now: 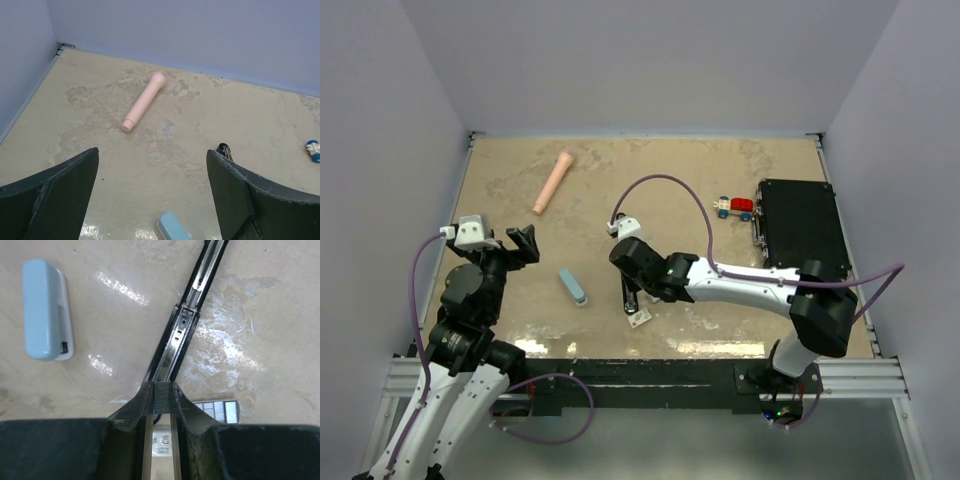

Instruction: Load the staples into the stapler

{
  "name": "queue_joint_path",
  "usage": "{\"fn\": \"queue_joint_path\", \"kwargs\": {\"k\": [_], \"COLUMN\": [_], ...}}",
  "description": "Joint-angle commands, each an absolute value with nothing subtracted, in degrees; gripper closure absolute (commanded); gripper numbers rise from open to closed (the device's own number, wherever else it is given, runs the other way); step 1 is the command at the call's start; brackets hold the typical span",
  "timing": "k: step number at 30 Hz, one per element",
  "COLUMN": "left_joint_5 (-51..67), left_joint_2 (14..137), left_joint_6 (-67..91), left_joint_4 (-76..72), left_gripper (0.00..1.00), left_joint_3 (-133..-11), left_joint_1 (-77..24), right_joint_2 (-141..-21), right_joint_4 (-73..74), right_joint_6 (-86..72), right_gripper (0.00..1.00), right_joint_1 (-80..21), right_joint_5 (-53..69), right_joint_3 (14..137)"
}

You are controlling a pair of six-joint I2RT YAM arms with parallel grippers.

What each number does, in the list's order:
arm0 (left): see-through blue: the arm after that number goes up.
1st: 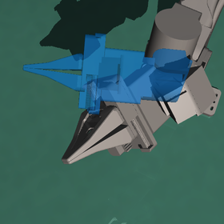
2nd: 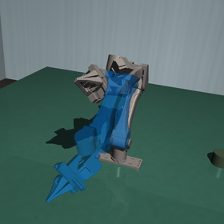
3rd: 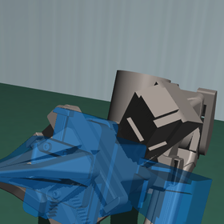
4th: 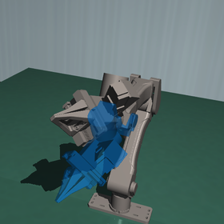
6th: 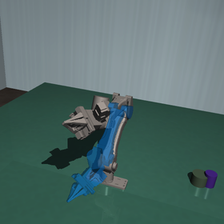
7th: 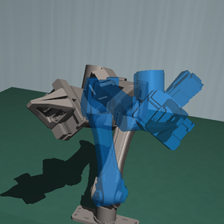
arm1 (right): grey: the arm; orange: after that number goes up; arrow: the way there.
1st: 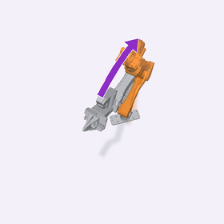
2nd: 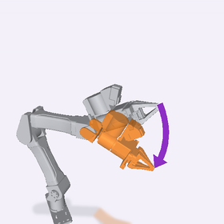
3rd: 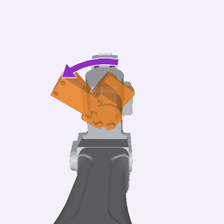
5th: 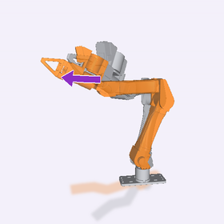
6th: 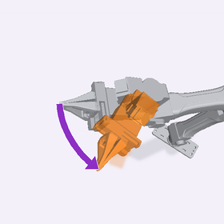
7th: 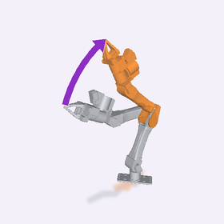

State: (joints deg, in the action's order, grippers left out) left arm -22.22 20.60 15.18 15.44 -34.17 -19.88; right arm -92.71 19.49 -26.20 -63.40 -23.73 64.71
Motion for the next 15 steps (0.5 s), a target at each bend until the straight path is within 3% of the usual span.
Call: {"fn": "queue_joint_path", "kwargs": {"k": [1,15], "left_joint_5": [-21.8,-21.6], "left_joint_2": [20.0,19.8], "left_joint_6": [14.2,14.3], "left_joint_4": [13.5,13.5], "left_gripper": [0.07,0.07], "left_joint_3": [-34.2,-34.2], "left_joint_1": [-19.2,-19.2], "right_joint_2": [-92.8,-98.7], "right_joint_4": [8.5,1.3], "right_joint_6": [-33.1,-42.2], "right_gripper": [0.91,0.92], "right_joint_1": [-65.6,-69.1], "right_joint_5": [-33.2,-47.0], "right_joint_3": [62.3,58.6]}}
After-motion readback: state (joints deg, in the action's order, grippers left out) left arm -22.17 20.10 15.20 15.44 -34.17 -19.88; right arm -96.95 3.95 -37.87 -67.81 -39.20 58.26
